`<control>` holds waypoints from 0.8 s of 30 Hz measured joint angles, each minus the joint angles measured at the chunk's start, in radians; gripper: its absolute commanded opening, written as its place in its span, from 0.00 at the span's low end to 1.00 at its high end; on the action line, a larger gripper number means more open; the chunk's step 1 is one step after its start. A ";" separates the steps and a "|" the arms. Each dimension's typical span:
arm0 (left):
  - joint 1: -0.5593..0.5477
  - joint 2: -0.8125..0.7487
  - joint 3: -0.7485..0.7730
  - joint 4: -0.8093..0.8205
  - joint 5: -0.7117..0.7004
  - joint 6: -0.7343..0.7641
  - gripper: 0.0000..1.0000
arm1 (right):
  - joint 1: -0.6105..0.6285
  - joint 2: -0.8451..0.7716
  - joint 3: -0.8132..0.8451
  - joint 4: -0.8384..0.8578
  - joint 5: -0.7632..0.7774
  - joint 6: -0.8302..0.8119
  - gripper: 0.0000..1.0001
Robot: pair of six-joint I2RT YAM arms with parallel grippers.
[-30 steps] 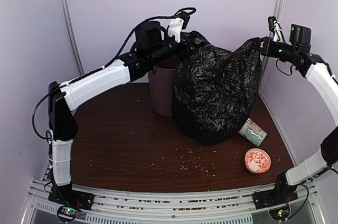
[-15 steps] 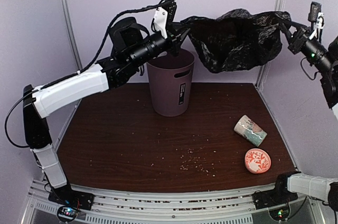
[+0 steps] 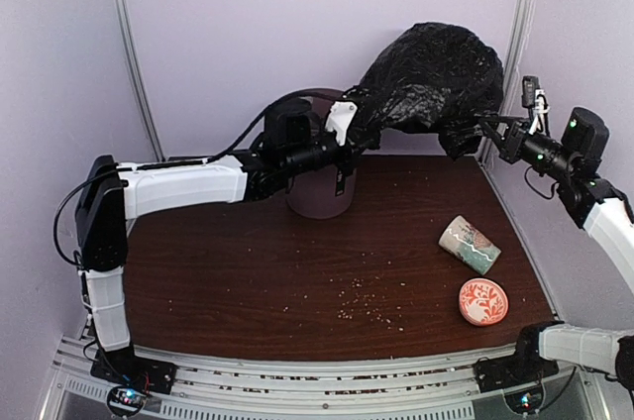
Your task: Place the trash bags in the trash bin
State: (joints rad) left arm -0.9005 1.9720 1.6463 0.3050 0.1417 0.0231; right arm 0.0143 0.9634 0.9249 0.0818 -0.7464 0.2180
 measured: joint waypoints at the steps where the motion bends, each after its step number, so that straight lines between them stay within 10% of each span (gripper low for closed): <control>1: 0.000 -0.011 -0.007 0.008 0.000 -0.003 0.00 | 0.000 -0.006 0.000 0.014 -0.017 0.001 0.00; 13: 0.000 -0.069 -0.065 0.056 0.005 -0.046 0.00 | 0.000 0.004 -0.050 0.175 -0.192 0.132 0.00; 20: 0.000 -0.098 -0.087 -0.007 0.035 -0.090 0.58 | 0.003 0.074 -0.070 0.316 -0.247 0.270 0.00; 24: 0.000 -0.156 -0.122 -0.055 -0.007 -0.124 0.73 | 0.018 0.129 -0.003 0.344 -0.263 0.308 0.00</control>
State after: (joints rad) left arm -0.9005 1.8160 1.5242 0.2504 0.1349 -0.1013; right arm 0.0319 1.0920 0.9222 0.4255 -1.0092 0.5259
